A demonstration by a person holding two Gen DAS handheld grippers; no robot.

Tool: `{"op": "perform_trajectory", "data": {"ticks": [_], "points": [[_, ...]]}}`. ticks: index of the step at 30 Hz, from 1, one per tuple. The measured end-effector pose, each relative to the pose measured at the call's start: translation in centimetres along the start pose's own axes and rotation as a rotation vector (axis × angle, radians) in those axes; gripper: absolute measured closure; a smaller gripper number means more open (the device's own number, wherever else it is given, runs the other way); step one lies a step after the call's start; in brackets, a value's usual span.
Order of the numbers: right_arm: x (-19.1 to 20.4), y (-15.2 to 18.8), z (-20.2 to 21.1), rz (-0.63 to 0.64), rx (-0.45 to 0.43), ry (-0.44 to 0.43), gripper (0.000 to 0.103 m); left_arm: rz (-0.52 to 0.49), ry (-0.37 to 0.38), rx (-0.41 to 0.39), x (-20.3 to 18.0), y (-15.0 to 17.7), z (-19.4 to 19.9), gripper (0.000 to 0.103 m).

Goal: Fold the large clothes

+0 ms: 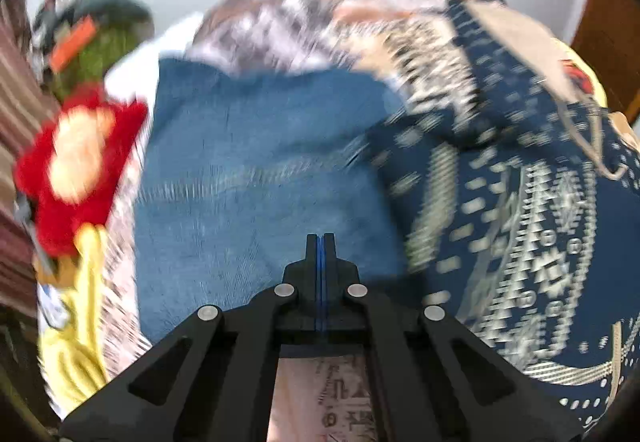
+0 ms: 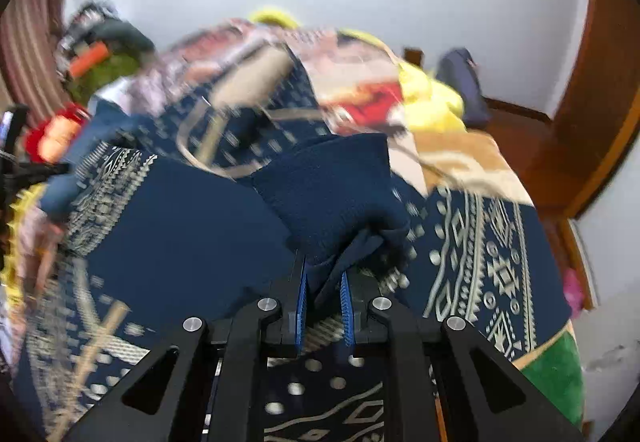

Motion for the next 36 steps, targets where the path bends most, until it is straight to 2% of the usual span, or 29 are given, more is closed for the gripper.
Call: {"op": "perform_trajectory", "data": {"ticks": [3, 6, 7, 9, 13, 14, 16, 17, 19, 20, 21, 23, 25, 26, 27, 28, 31, 34, 36], "points": [[-1.1, 1.2, -2.3, -0.050, 0.110, -0.022, 0.091, 0.049, 0.057, 0.023, 1.5, 1.1, -0.8, 0.103], [-1.5, 1.9, -3.0, -0.051, 0.157, -0.035, 0.091, 0.000, 0.101, -0.016, 0.6, 2.0, 1.0, 0.102], [-1.5, 1.9, -3.0, -0.046, 0.159, -0.033, 0.091, -0.020, 0.112, -0.027, 0.0, 2.2, 1.7, 0.101], [-1.3, 1.8, -3.0, -0.041, 0.158, -0.023, 0.091, -0.063, 0.149, -0.045, -1.8, 2.4, 2.9, 0.091], [-0.6, 1.9, -3.4, -0.006, 0.157, 0.013, 0.091, -0.106, 0.198, -0.043, -5.6, 3.0, 2.8, 0.087], [-0.5, 1.8, -3.4, -0.003, 0.157, 0.020, 0.091, -0.113, 0.189, -0.016, -6.4, 3.4, 2.1, 0.087], [-0.6, 1.7, -3.4, -0.002, 0.162, 0.031, 0.091, -0.143, 0.117, 0.020, -7.6, 4.3, -0.2, 0.085], [-0.9, 1.7, -3.3, -0.004, 0.162, 0.038, 0.087, -0.155, 0.099, 0.009, -7.8, 4.5, -0.5, 0.082], [-1.4, 1.8, -3.1, -0.002, 0.159, 0.082, 0.073, -0.133, 0.096, 0.009, -7.7, 4.5, -0.7, 0.082], [-1.7, 1.9, -2.8, 0.007, 0.151, 0.105, 0.061, -0.115, 0.100, 0.016, -7.5, 4.4, -0.8, 0.082], [-1.9, 2.1, -2.6, 0.022, 0.144, 0.148, 0.040, -0.108, 0.102, 0.019, -7.4, 4.4, -0.8, 0.081], [-2.7, 2.7, -1.8, 0.069, 0.102, 0.263, 0.017, -0.120, 0.098, 0.017, -7.3, 4.5, -1.0, 0.077], [-4.1, 3.5, -1.1, 0.062, 0.109, 0.245, 0.017, -0.116, 0.059, 0.018, -6.9, 4.5, -1.3, 0.058], [-5.1, 3.9, -0.6, 0.039, 0.113, 0.228, 0.017, -0.099, 0.038, 0.019, -6.3, 4.5, -1.7, 0.044], [-5.8, 4.2, -0.2, 0.023, 0.113, 0.214, 0.017, -0.077, 0.033, 0.015, -5.9, 4.3, -1.9, 0.044], [-7.0, 4.5, 0.5, -0.011, 0.114, 0.179, 0.017, -0.050, 0.070, 0.017, -5.2, 4.3, -2.0, 0.044], [-9.9, 5.3, 2.2, -0.082, 0.113, 0.188, 0.017, -0.029, 0.101, 0.016, -4.7, 4.2, -1.5, 0.044], [-13.4, 5.8, 4.1, -0.196, 0.089, 0.104, 0.017, -0.079, 0.041, 0.010, -5.5, 4.4, -0.5, 0.044], [-15.3, 6.0, 5.2, -0.263, 0.081, 0.087, 0.017, -0.116, 0.012, 0.006, -6.4, 4.3, 0.5, 0.044]]}}
Point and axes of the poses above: each gripper's, at about its wrist camera, not at the fingertips, and z roughly against the way its jaws point, x to its left, y to its underside, the point moved 1 cm from there along -z, roughly the way its jaws point, and after that the axes turned 1 degree about y, right-handed, at the moved point
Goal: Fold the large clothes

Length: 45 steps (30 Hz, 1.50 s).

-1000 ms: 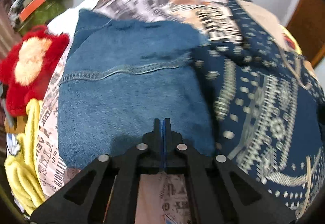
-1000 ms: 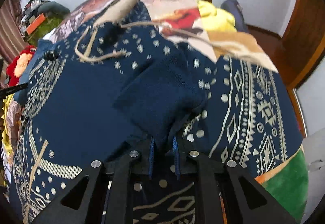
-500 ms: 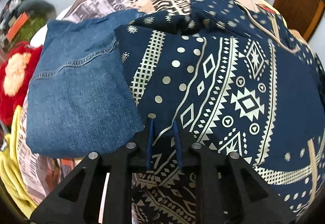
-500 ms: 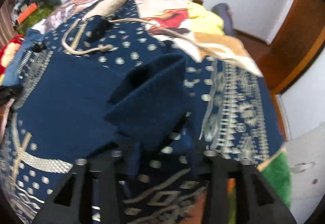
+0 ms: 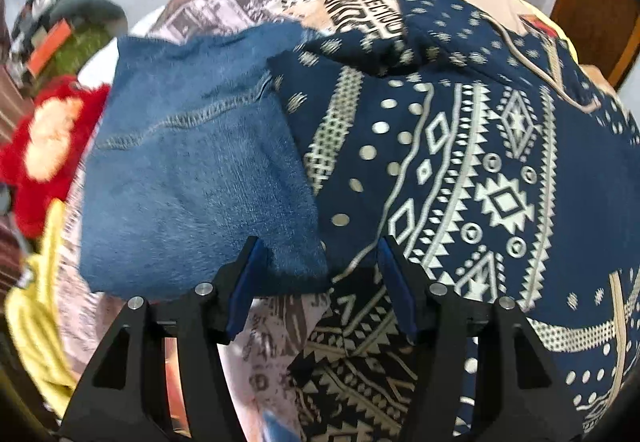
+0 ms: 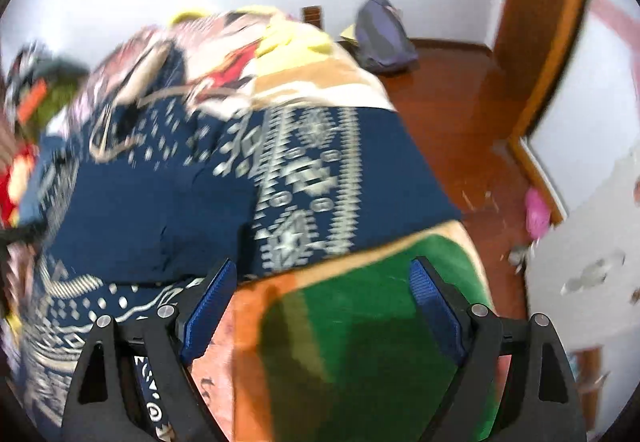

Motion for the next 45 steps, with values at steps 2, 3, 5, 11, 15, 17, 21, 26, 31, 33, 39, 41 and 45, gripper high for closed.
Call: {"op": "perform_trajectory", "data": {"ticks": [2, 3, 5, 11, 15, 17, 21, 26, 31, 33, 39, 41, 45], "points": [[-2.1, -0.4, 1.0, -0.070, -0.015, -0.024, 0.016, -0.033, -0.010, -0.019, -1.1, -0.3, 1.4, 0.044], [-2.9, -0.4, 1.3, -0.096, -0.018, -0.040, 0.016, -0.051, -0.008, -0.036, -1.8, -0.5, 2.3, 0.042], [-4.5, -0.7, 1.5, -0.160, -0.015, -0.081, 0.016, -0.073, 0.010, -0.081, -3.4, -1.1, 4.0, 0.033], [-8.7, -0.6, -1.8, -0.383, 0.061, -0.221, 0.016, -0.055, 0.110, -0.152, -7.8, -3.0, 5.9, 0.013], [-10.2, -0.9, -5.1, -0.503, 0.092, -0.281, 0.030, -0.043, 0.197, -0.123, -10.6, -3.6, 4.4, 0.013], [-10.4, -1.4, -6.4, -0.526, 0.093, -0.296, 0.034, -0.046, 0.214, -0.101, -11.7, -3.7, 3.1, 0.013], [-10.3, -2.4, -9.2, -0.556, 0.098, -0.289, 0.051, -0.037, 0.222, -0.043, -13.1, -3.5, 0.0, 0.011], [-9.8, -3.9, -10.3, -0.523, 0.033, -0.205, 0.089, 0.011, 0.246, -0.063, -12.6, -3.2, -0.4, 0.006], [-8.2, -5.5, -6.5, -0.431, -0.078, -0.171, 0.096, 0.011, 0.207, -0.074, -11.7, -2.9, 0.7, 0.006], [-7.4, -6.2, -4.2, -0.407, -0.131, -0.184, 0.097, 0.026, 0.200, -0.098, -10.9, -2.9, 1.9, 0.006], [-1.6, -8.9, 4.5, -0.229, -0.285, -0.229, 0.097, 0.050, 0.166, -0.179, -8.1, -2.4, 6.4, 0.006], [1.7, -9.7, 6.4, -0.159, -0.308, -0.263, 0.097, 0.060, 0.168, -0.200, -7.0, -2.1, 7.9, 0.006], [8.9, -10.2, 7.9, -0.042, -0.321, -0.307, 0.097, 0.069, 0.155, -0.229, -4.9, -0.8, 10.2, 0.006]]}}
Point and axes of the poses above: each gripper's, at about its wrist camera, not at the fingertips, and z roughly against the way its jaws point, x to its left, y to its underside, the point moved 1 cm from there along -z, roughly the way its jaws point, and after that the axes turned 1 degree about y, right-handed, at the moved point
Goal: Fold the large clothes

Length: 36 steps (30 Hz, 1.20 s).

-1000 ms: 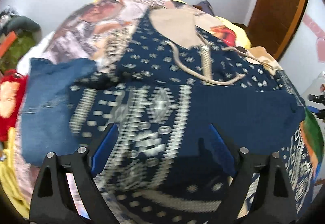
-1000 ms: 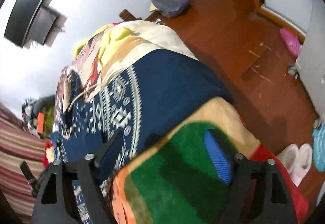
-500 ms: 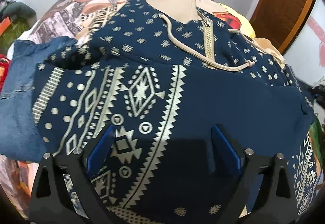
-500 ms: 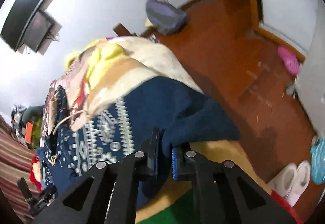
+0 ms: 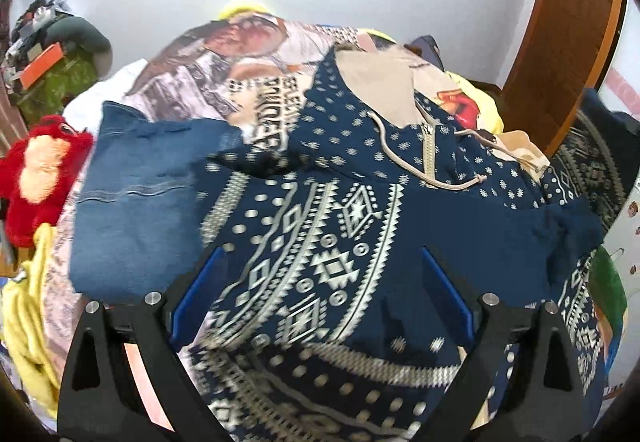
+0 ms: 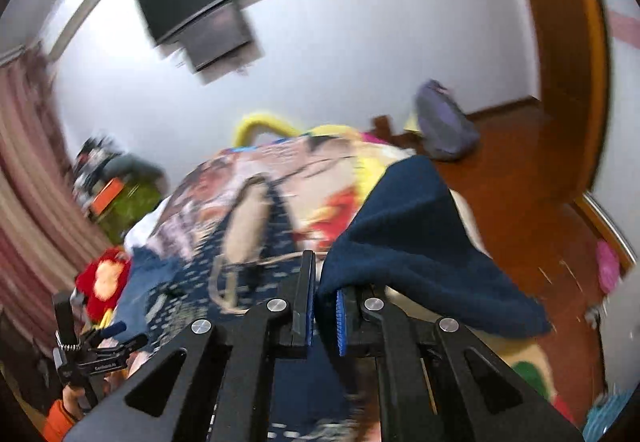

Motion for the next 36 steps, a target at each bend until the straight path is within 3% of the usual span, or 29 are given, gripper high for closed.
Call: {"op": "perform_trajectory", "data": {"ticks": [3, 7, 11, 15, 19, 27, 31, 36], "points": [[4.3, 1.2, -2.6, 0.023, 0.066, -0.050, 0.097, -0.002, -0.010, -0.014, 1.4, 0.8, 1.9, 0.006], [9.3, 6.2, -8.3, 0.050, 0.226, -0.063, 0.097, 0.000, -0.029, -0.020, 3.3, 2.3, 3.7, 0.006], [10.3, 11.4, -12.2, 0.040, 0.363, -0.032, 0.097, -0.007, -0.036, 0.012, 4.6, 4.1, 4.2, 0.006], [8.4, 15.1, -14.0, -0.027, 0.484, 0.041, 0.096, -0.022, -0.038, 0.046, 4.9, 5.6, 4.1, 0.006], [7.1, 16.0, -12.6, -0.066, 0.495, -0.001, 0.096, -0.058, -0.032, 0.063, 3.5, 6.0, 3.7, 0.006], [6.8, 15.8, -6.6, 0.050, 0.475, -0.046, 0.096, -0.177, 0.072, 0.039, -4.3, 3.1, 3.7, 0.006], [4.0, 13.7, -1.8, 0.090, 0.341, 0.055, 0.096, -0.276, 0.130, 0.028, -10.4, 0.5, 3.0, 0.006], [-2.0, 11.6, 2.6, 0.045, 0.259, 0.168, 0.096, -0.365, 0.255, 0.063, -18.5, -2.3, 0.5, 0.006]]}}
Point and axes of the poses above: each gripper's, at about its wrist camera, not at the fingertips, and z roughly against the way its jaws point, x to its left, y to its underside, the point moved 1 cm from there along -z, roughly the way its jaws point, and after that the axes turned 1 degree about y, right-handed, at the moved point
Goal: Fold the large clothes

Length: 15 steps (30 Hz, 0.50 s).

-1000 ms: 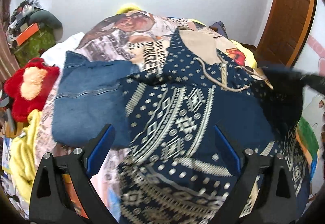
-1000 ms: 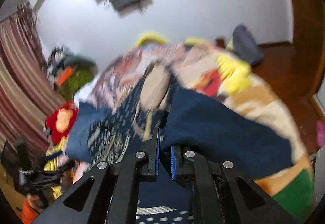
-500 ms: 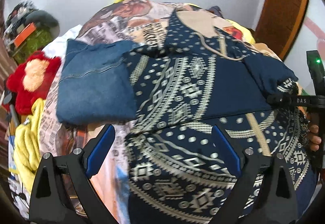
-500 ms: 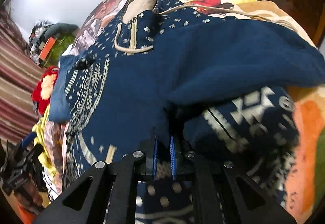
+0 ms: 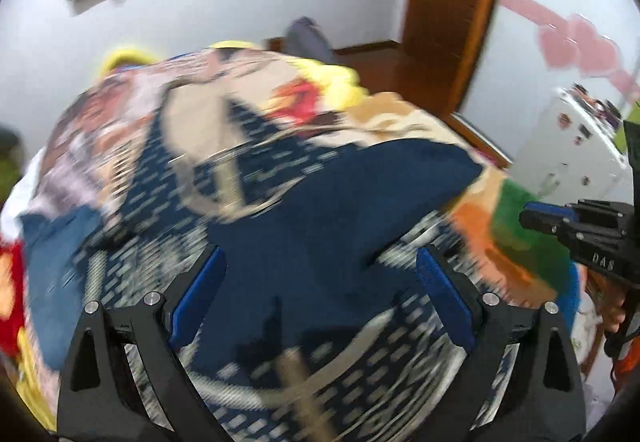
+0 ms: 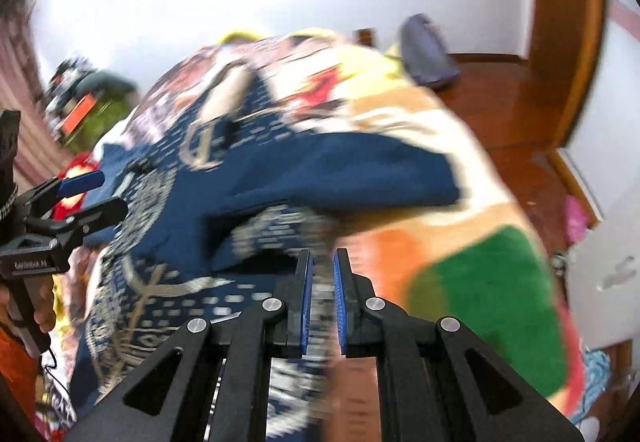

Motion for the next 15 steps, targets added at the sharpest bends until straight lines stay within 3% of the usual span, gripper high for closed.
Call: {"op": "perform_trajectory", "data": {"ticks": [6, 11, 13, 14, 15], "points": [[-6.9, 0.8, 1.5, -0.089, -0.008, 0.093, 0.096, -0.118, 0.086, 0.112, -7.4, -4.1, -7.8, 0.006], [-10.5, 2.4, 0.8, -0.179, 0.024, 0.089, 0.096, -0.258, 0.084, 0.215, -12.8, -4.6, -14.1, 0.006], [-11.3, 3.0, 0.2, -0.205, 0.039, 0.082, 0.096, -0.316, 0.046, 0.212, -14.2, -4.4, -15.4, 0.007], [-11.5, 3.2, 0.0, -0.214, 0.046, 0.081, 0.096, -0.350, 0.026, 0.207, -14.8, -4.3, -16.0, 0.017], [-11.6, 3.5, -0.2, -0.217, 0.049, 0.082, 0.096, -0.378, 0.005, 0.209, -15.3, -4.3, -16.9, 0.037]]}}
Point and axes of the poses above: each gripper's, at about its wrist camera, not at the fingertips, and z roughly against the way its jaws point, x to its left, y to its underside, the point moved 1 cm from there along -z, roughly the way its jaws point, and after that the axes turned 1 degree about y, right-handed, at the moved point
